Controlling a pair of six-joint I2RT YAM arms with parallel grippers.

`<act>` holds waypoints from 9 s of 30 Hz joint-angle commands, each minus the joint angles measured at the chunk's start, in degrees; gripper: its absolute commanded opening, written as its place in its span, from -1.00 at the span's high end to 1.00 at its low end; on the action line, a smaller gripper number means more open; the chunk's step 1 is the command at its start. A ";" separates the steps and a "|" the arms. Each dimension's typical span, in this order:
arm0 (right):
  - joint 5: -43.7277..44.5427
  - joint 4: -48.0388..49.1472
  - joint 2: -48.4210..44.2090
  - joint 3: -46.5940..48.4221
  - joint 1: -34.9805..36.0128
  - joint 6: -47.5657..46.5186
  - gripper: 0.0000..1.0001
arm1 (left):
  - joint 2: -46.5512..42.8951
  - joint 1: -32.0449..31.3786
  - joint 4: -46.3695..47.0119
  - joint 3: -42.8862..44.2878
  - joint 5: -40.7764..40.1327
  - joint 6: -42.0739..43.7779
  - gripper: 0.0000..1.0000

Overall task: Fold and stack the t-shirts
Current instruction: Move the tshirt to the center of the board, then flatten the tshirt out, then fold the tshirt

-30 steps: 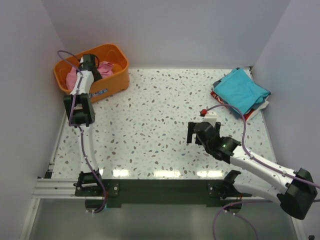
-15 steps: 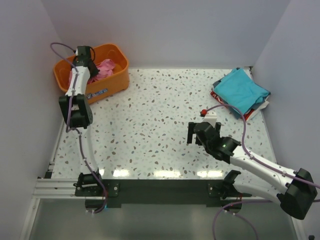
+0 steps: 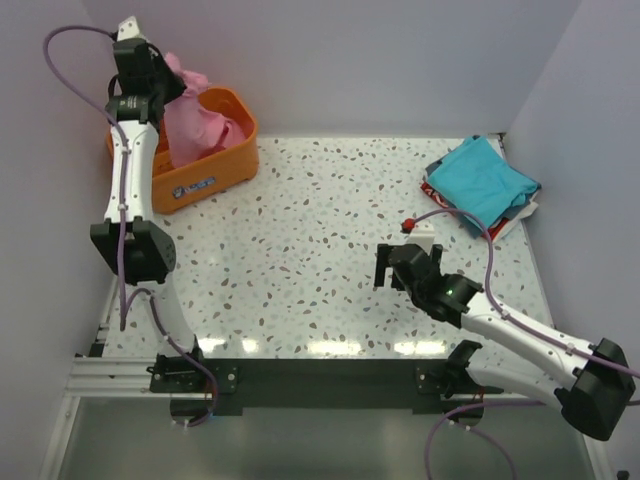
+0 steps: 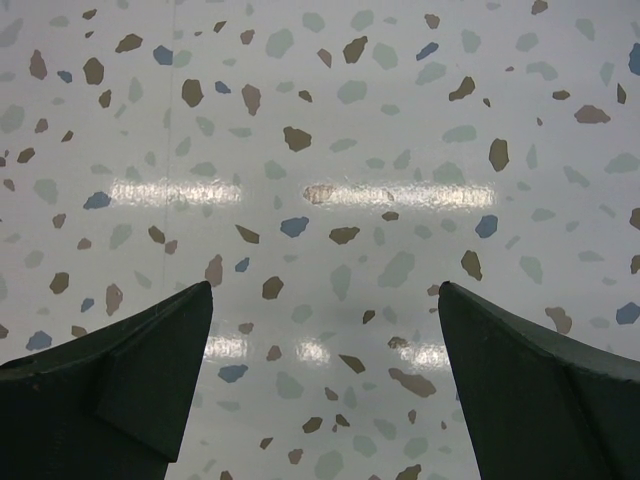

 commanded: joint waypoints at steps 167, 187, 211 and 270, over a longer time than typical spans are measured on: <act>25.66 -0.51 30.56 90.93 -17.81 -30.84 1.00 | -20.71 -15.48 -17.96 8.64 -12.25 1.60 1.00; 10.21 -15.41 10.73 90.35 -18.07 -24.45 1.00 | -51.06 -13.18 -16.89 -10.14 -5.47 0.02 1.00; 14.85 -21.88 6.93 84.84 -17.98 -21.02 1.00 | -54.61 -13.18 -19.11 -19.35 -8.17 -4.29 1.00; -5.07 -24.75 13.98 26.64 -26.69 -0.01 1.00 | -24.45 -12.57 3.14 -63.58 -13.55 -0.51 1.00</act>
